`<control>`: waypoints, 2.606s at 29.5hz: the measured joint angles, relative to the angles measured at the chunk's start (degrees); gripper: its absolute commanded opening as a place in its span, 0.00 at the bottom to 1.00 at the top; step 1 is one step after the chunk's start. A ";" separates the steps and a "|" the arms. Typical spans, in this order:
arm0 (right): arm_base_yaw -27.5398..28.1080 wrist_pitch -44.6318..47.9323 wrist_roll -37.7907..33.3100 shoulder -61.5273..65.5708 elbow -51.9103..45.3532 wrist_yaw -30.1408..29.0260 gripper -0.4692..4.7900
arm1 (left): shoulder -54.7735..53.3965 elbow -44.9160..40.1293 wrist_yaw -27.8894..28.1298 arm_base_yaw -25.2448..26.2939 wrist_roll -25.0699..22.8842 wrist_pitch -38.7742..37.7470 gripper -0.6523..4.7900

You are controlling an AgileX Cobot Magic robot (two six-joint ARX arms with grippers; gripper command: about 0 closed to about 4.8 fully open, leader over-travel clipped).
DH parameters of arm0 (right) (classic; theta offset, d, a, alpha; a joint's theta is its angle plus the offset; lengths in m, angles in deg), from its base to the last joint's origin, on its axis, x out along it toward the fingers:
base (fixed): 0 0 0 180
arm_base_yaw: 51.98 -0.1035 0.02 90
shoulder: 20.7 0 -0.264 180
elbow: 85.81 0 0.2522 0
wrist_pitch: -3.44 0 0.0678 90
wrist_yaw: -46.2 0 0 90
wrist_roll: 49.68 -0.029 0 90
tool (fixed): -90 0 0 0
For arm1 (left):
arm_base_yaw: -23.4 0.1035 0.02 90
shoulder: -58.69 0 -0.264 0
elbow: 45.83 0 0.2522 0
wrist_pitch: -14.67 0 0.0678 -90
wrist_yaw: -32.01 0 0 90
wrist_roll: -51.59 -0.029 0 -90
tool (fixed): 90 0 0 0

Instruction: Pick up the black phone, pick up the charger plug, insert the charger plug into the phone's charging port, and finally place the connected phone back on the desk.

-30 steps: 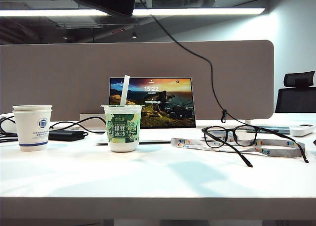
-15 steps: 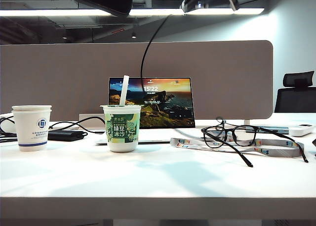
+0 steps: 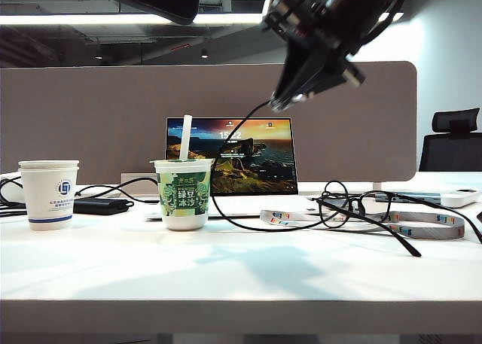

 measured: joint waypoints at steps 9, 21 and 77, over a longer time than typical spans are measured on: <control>-5.31 25.49 -8.52 0.00 -18.62 5.35 0.08 | 0.00 0.00 0.07 0.00 0.00 -0.02 0.11; -10.21 34.73 -14.93 2.78 -27.41 13.14 0.44 | 0.02 0.00 0.13 0.02 0.00 -0.04 0.11; 1.81 -2.51 9.57 21.94 10.69 17.49 0.59 | 1.07 0.00 -0.07 0.00 0.07 -0.96 0.11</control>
